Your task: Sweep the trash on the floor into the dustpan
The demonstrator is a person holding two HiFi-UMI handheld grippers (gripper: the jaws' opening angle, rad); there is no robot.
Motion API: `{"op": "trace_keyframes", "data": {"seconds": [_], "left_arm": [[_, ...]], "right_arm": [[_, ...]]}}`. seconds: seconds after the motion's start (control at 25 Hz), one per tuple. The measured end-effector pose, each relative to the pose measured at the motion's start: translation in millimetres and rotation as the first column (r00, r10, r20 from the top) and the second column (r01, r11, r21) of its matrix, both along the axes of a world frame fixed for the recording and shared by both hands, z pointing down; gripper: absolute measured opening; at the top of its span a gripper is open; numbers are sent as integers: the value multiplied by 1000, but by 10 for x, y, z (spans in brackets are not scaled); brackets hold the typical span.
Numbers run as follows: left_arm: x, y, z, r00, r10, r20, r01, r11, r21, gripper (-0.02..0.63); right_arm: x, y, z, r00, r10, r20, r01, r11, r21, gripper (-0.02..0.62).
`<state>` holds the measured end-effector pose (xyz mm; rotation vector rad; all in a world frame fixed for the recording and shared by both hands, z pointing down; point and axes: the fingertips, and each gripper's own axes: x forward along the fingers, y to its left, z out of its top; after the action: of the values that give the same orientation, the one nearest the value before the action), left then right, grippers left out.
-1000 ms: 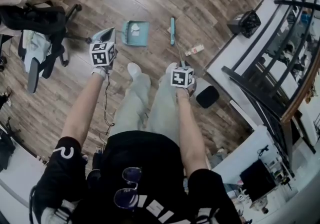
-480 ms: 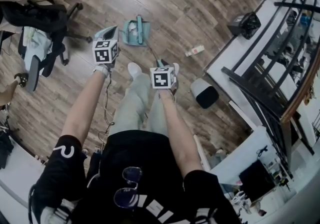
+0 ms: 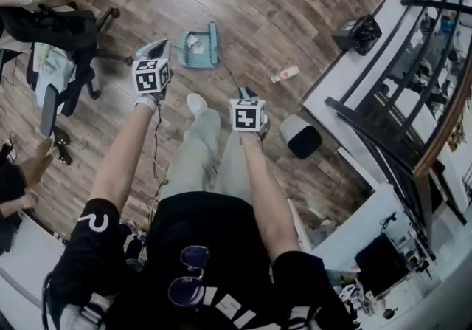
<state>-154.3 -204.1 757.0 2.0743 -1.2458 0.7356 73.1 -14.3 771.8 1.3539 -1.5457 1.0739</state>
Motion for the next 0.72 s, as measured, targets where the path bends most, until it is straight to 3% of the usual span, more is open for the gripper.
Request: {"op": "trace_keyframes", "data": {"seconds": [0.4, 0.56, 0.72], "left_arm": [[12, 4, 3, 1000, -5, 21, 4, 1000, 8, 0], [19, 32, -11, 998, -10, 61, 10, 1000, 9, -2], [279, 36, -86, 997, 45, 65, -47, 999, 27, -2]], "right_arm": [[736, 156, -25, 988, 148, -40, -147, 989, 29, 86], [1166, 272, -126, 970, 231, -74, -227, 972, 54, 86], [1626, 424, -248, 939, 328, -104, -321, 944, 78, 85]]}}
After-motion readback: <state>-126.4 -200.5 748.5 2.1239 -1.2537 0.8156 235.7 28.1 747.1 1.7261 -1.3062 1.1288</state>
